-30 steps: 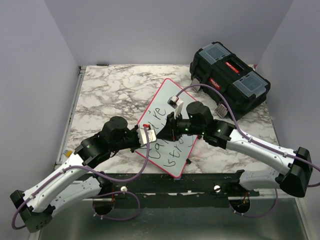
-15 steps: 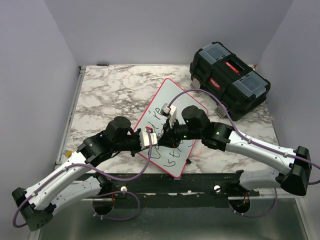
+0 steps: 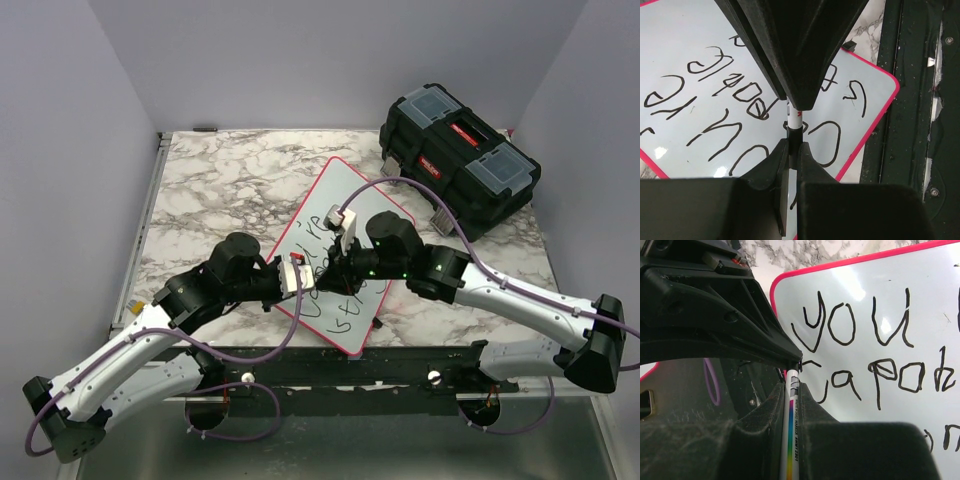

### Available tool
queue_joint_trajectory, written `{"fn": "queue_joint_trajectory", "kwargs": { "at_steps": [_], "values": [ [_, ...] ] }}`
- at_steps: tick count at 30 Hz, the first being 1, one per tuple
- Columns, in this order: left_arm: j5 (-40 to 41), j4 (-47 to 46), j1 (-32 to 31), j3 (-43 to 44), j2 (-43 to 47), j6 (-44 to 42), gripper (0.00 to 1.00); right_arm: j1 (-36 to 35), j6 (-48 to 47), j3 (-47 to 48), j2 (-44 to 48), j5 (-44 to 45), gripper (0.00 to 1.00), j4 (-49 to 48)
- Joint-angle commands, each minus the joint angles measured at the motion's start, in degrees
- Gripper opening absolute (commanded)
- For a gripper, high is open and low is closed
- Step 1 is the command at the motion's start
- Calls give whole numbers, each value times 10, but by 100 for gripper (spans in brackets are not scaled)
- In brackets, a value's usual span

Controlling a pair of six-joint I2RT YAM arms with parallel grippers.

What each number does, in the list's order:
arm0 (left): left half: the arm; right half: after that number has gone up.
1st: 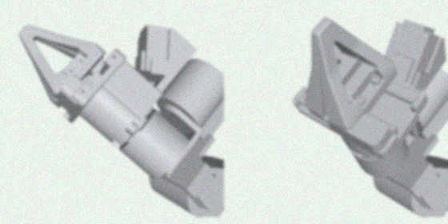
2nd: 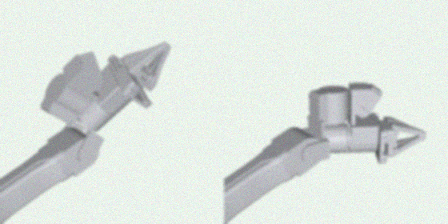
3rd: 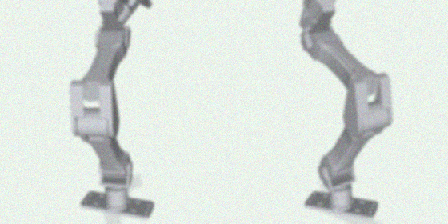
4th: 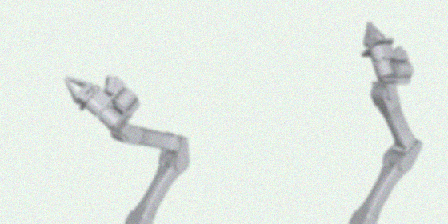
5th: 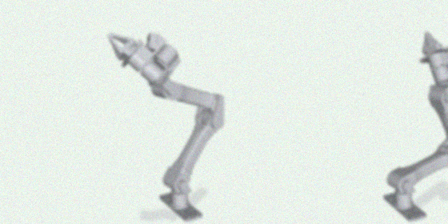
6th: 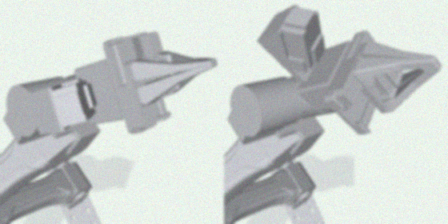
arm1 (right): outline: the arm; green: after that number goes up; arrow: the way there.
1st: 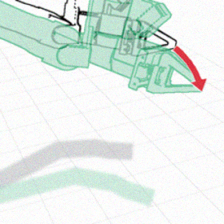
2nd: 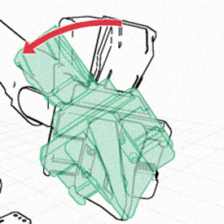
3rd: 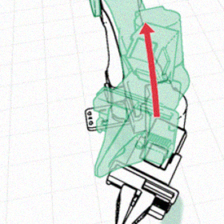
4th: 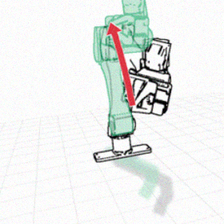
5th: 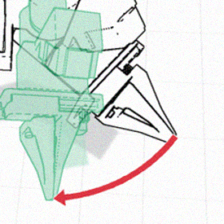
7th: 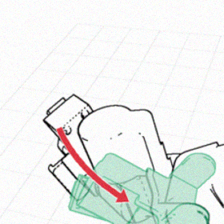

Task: Write a sentence on the whiteboard
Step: Insert the whiteboard marker without the cap into the pen cap, then put down the whiteboard marker at the center of the board.

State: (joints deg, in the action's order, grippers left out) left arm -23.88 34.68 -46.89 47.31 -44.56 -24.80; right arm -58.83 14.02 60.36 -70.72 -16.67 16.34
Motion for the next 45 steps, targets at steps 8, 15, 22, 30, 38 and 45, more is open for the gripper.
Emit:
{"fn": "queue_joint_trajectory", "kwargs": {
  "at_steps": [8, 15, 22, 30, 38, 45],
  "values": [
    [-62, -155, -17, 9, 25, 7, 23, -13, 22, 3, -2, 58, 1, -28],
    [-36, -154, -17, 7, 27, 3, 55, -12, 30, -5, 24, 110, 1, -16],
    [-6, -172, -17, -8, 51, 1, 71, -13, 49, -5, 50, 242, 1, 13],
    [85, -219, -17, -27, 69, 23, 98, -12, 119, -34, 107, 503, 1, 67],
    [223, -296, -17, -51, 83, 82, 98, -11, 243, -114, 179, 706, 1, 140],
    [300, -317, -17, -56, 73, 103, 99, -10, 370, -192, 190, 786, 1, 184]
  ]
}}
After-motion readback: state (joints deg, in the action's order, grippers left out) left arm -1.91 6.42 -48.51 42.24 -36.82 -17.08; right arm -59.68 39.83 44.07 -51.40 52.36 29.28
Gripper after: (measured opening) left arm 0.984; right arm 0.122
